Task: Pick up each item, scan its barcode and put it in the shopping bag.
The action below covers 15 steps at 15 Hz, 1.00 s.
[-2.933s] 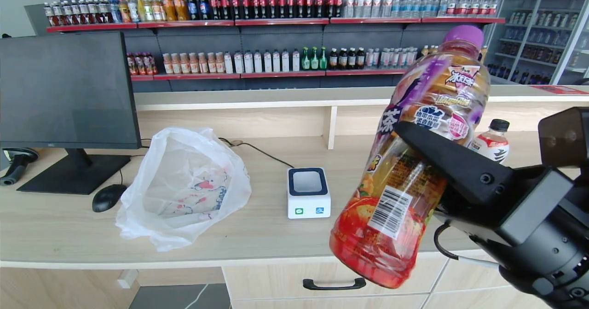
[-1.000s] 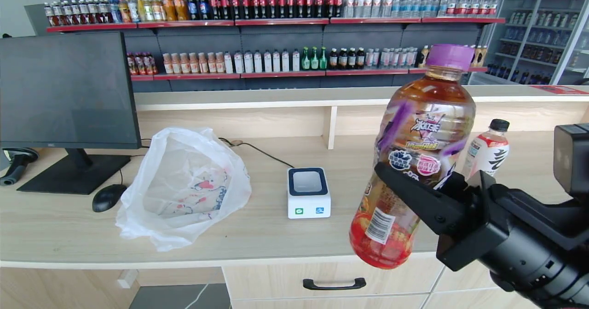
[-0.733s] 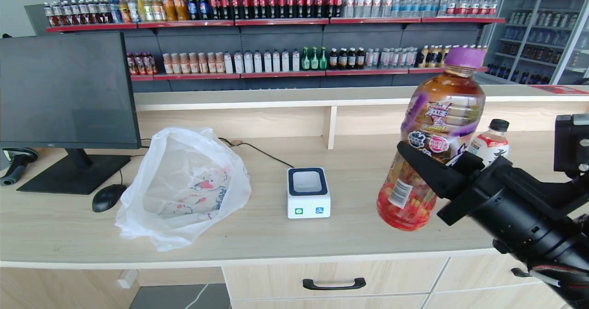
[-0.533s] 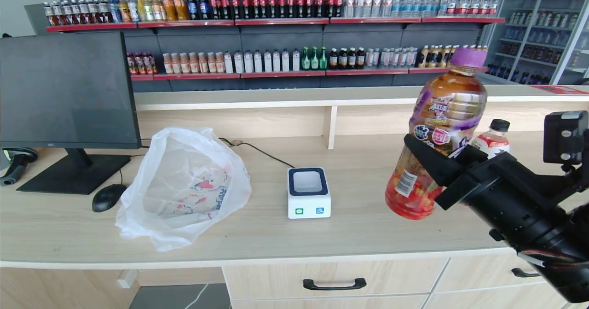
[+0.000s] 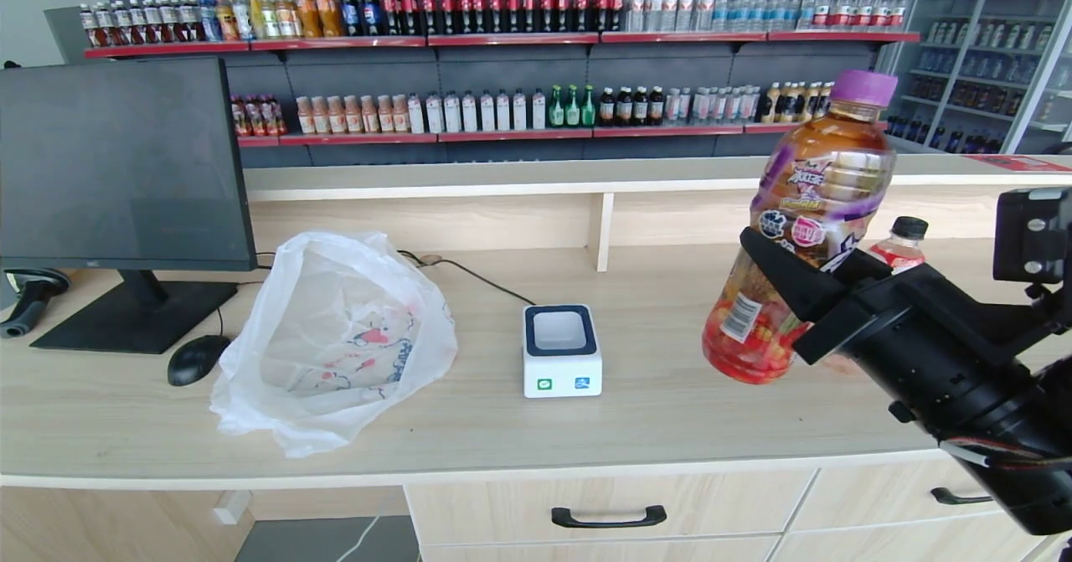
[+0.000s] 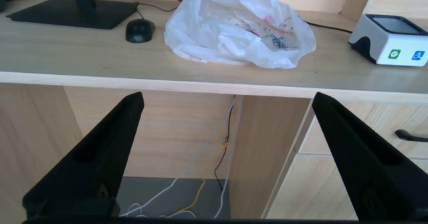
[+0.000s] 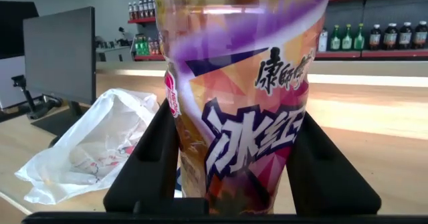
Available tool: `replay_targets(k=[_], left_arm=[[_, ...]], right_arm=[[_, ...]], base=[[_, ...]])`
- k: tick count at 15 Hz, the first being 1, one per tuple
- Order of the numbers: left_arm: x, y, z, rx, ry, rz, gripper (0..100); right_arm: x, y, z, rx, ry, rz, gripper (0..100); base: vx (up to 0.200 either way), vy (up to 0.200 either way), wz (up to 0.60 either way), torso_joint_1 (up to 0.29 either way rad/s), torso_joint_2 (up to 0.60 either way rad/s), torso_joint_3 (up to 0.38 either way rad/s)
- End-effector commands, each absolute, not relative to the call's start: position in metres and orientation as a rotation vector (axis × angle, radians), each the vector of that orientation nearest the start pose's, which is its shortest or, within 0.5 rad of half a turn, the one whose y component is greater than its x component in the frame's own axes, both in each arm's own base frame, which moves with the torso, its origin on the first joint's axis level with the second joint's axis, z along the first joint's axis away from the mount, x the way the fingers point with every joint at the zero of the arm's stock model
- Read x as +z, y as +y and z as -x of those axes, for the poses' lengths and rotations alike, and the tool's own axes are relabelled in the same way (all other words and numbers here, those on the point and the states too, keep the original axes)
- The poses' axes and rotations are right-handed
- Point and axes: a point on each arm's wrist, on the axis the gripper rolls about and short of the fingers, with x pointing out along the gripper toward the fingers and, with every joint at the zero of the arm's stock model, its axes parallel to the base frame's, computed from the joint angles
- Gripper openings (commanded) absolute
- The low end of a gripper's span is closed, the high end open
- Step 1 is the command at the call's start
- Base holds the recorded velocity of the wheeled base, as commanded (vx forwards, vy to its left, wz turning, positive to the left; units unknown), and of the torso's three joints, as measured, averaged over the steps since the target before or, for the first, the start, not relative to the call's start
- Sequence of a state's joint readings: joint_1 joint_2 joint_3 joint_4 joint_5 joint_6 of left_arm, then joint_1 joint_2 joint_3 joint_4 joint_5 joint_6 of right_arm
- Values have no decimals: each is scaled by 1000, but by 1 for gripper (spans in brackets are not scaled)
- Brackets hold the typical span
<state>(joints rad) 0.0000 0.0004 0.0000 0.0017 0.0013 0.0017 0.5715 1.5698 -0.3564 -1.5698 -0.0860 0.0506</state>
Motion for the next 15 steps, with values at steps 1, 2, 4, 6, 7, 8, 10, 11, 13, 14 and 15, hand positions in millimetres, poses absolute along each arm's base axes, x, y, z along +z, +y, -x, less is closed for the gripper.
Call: replay_targets(k=[1,2,4,6,7,8,10,11,13,14,15], left_arm=[[75,0,23,2,2,-2,100],[75,0,23,2,2,-2,100],[75,0,23,2,2,0,100],[75,0,23,2,2,-2,100],[75,0,23,2,2,-2,100],[75,0,23,2,2,-2,100],[75,0,23,3,2,0,100],[75,0,23,3,2,0,100],[75,0,23,2,2,0,100],[75,0,23,3,2,0,100],[75,0,23,3,2,2,100]], right_arm=[[201,121,-191,490,-338,-170,0],[201,121,-192,490,-340,-169,0],[200,121,-191,490,-335,-168,0],[200,118,-191,479,-336,-167,0],[200,118,-192,479,-334,-167,0],[199,118,-192,479,-333,-166,0],[198,118,-191,479,-329,-163,0],[198,118,-191,479,-329,-163,0],[199,118,-191,480,-330,-167,0],[199,118,-191,480,-330,-167,0],[199,118,-192,480,-331,-167,0]], base=[[0,0,0,0,0,0],[-200,0,0,-2,7,2],[-200,0,0,0,2,2],[-100,0,0,1,1,1],[0,0,0,0,0,0],[0,0,0,0,0,0],[0,0,0,0,0,0],[0,0,0,0,0,0],[0,200,0,17,0,2],[0,200,0,17,12,-2],[0,200,0,2,-2,12]])
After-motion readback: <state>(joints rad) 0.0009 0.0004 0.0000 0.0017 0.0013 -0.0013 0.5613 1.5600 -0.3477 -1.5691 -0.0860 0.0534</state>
